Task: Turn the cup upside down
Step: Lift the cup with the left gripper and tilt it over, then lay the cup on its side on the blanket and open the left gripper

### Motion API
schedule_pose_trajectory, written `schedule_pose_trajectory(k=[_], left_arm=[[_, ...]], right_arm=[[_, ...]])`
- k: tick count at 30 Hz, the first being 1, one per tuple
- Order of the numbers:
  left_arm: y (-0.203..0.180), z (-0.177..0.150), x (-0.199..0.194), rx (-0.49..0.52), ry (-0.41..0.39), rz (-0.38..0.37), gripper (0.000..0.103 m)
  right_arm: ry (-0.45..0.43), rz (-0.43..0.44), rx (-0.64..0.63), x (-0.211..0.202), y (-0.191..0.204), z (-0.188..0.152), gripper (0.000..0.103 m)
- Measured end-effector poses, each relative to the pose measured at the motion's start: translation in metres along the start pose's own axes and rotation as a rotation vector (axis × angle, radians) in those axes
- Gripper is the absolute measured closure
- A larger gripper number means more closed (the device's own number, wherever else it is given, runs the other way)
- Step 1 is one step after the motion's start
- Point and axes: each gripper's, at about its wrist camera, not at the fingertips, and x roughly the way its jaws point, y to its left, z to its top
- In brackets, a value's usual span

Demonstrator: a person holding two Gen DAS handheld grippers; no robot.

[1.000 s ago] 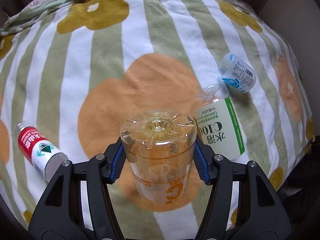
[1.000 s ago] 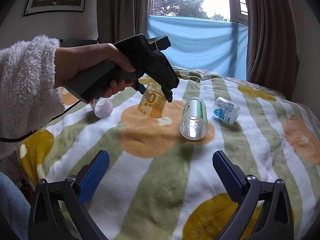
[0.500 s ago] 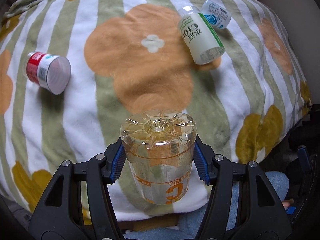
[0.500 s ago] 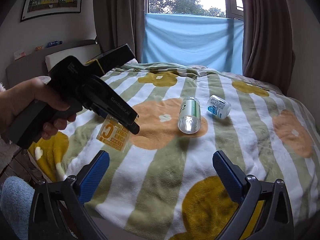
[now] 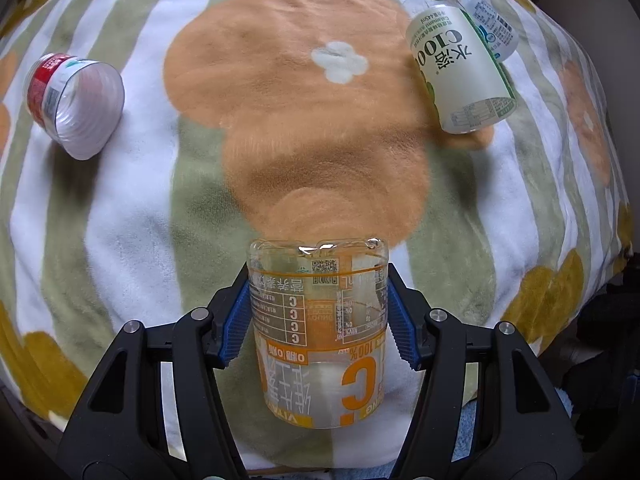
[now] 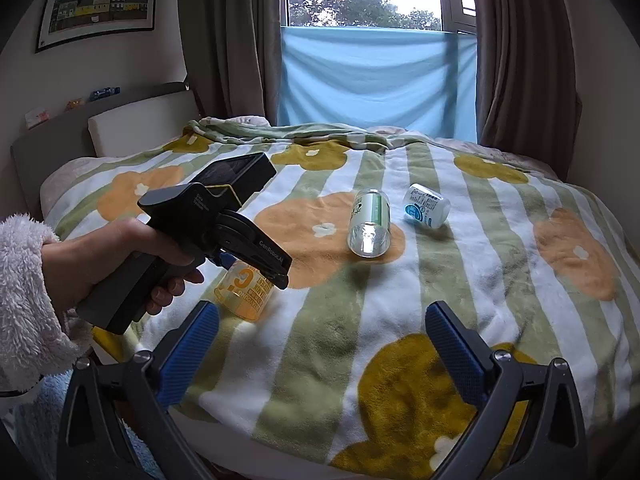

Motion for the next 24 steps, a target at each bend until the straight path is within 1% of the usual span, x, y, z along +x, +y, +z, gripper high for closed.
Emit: schedule_pose_trajectory(k=[2,4,5,6,9,11,15,17,20,22,24], left_arm=[[0.005,-0.001,0.001,-0.015,0.002,0.01,0.04],[0.009,-0.005,-0.002,-0.021,-0.006,0.017,0.014],[0.011,-0.006,-0.005,-0.022,-0.021,0.015,0.009],[0.013,-0.008,-0.009,-0.023,-0.036,0.013,0.007],[0.023,-0.015,-0.028,-0.03,-0.071,0.008,0.007],[0.032,-0.023,-0.047,-0.043,-0.112,0.006,0.007],[0.052,-0.055,-0.09,-0.077,-0.227,0.076,0.007],[0.055,-0.077,-0.105,-0.084,-0.284,0.091,0.006],[0.061,-0.106,-0.115,-0.078,-0.344,0.113,0.005],[0.06,-0.12,-0.111,-0.067,-0.355,0.125,0.002],[0.059,-0.13,-0.104,-0.051,-0.368,0.125,0.002]], right_arm=[[0.001,0.001,0.001,0.0,0.0,0.0,0.0],[0.003,0.006,0.003,0.001,-0.001,0.0,0.0],[0.005,0.008,0.004,0.001,-0.001,0.0,0.0],[0.007,0.012,0.005,0.002,-0.001,0.0,0.0],[0.03,0.032,0.009,0.004,-0.001,0.004,0.0],[0.059,0.065,0.018,0.007,-0.002,0.009,0.0],[0.134,0.181,0.057,0.015,-0.011,0.033,0.0],[0.195,0.23,0.093,0.027,-0.017,0.049,0.0],[0.298,0.304,0.143,0.052,-0.021,0.069,0.0],[0.396,0.341,0.185,0.076,-0.022,0.077,0.0],[0.495,0.38,0.22,0.103,-0.018,0.084,0.0]])
